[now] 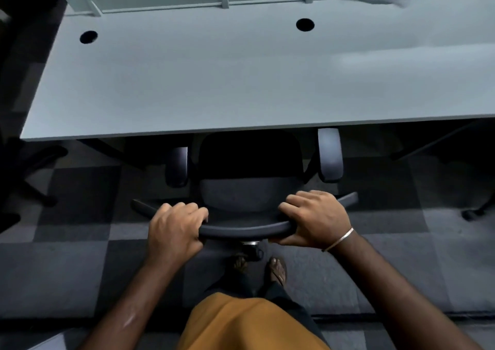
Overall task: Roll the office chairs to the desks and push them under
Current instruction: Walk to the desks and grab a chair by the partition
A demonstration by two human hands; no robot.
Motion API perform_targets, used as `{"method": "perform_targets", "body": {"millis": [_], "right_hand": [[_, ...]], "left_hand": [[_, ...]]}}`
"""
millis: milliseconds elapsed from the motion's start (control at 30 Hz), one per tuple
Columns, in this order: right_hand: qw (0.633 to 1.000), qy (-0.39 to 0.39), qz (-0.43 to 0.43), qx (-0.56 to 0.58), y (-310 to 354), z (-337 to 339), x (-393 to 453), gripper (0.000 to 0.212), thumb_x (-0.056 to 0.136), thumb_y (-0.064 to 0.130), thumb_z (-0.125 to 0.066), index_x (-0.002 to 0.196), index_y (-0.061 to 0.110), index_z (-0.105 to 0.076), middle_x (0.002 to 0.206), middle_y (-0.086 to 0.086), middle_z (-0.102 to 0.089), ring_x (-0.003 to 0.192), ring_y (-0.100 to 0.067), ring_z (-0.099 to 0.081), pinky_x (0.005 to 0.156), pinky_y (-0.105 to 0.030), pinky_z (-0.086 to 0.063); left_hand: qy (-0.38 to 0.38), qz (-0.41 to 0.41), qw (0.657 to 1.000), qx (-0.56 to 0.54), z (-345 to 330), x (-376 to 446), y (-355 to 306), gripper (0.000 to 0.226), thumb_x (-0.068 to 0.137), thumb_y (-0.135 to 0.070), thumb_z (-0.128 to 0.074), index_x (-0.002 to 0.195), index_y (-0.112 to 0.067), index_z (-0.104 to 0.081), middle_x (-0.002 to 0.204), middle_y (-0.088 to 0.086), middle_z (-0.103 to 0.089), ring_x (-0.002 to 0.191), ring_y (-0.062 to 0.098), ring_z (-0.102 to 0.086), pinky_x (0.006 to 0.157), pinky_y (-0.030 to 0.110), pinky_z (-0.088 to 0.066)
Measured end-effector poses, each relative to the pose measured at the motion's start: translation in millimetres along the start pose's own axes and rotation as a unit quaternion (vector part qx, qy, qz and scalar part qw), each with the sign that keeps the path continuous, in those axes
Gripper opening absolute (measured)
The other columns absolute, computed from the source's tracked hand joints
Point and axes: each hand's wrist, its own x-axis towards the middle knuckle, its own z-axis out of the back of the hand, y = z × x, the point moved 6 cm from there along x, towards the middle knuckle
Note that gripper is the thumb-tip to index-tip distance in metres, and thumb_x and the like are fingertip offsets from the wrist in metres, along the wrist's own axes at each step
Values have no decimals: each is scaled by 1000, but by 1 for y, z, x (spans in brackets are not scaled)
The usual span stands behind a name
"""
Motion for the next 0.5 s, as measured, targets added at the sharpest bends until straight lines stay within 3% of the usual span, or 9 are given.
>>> {"method": "perform_targets", "body": {"millis": [300,500], "right_hand": [[1000,21,18,-1,13,-12,67,70,74,93,-55,77,22,-59,75,6,-56,69,-20,-60,57,-33,-43],[1000,-3,0,-13,77,-36,136,62,73,86,-64,75,24,-58,74,6,-57,69,-21,-60,56,-33,-41]], "left_hand": [[-21,16,1000,-12,-6,9,58,43,44,-11,-81,78,-28,-62,68,-9,-51,66,22,-54,64,37,-36],[-44,23,999,-9,-8,10,157,40,51,-12,-85,78,-29,-60,69,-11,-49,66,20,-52,67,36,-37]]}}
